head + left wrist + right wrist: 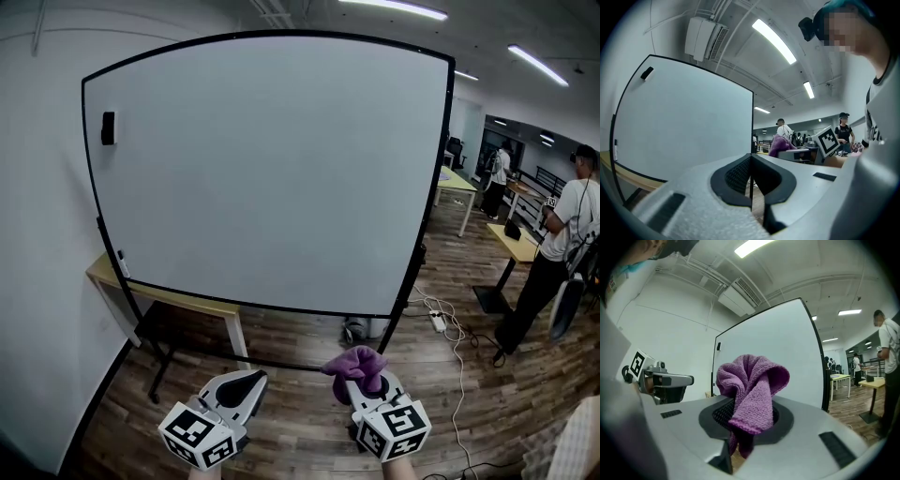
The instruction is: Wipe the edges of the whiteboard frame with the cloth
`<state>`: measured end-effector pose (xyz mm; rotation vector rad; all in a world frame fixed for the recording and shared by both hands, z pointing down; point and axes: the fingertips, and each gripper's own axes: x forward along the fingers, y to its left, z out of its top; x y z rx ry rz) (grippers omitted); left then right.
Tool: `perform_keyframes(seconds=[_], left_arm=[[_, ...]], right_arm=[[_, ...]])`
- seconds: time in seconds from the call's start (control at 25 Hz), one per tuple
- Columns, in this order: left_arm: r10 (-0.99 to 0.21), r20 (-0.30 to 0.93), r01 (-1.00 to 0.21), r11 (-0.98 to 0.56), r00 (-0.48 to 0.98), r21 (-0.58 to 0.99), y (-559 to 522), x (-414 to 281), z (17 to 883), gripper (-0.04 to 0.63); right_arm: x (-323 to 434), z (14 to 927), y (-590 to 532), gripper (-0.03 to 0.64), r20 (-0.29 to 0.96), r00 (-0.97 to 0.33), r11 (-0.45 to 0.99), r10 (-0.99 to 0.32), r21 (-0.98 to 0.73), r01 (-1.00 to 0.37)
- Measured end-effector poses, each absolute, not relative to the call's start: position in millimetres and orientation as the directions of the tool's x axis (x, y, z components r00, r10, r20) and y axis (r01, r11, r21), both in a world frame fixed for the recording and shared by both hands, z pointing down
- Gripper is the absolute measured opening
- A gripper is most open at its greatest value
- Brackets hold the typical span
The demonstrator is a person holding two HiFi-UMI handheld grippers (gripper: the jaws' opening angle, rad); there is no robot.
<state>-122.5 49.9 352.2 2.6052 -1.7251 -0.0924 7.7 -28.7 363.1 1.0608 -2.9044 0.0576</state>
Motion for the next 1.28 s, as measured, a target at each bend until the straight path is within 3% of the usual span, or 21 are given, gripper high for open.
perform_keyframes(seconds=[1.28], left_arm=[[-0.909,-0.043,-0.908,-0.417,0.415,0.040,129,-164,350,0.017]], right_arm=[[-27,362,54,0.066,0.050,-0.735,0.736,-0.676,-0.018,-0.677]])
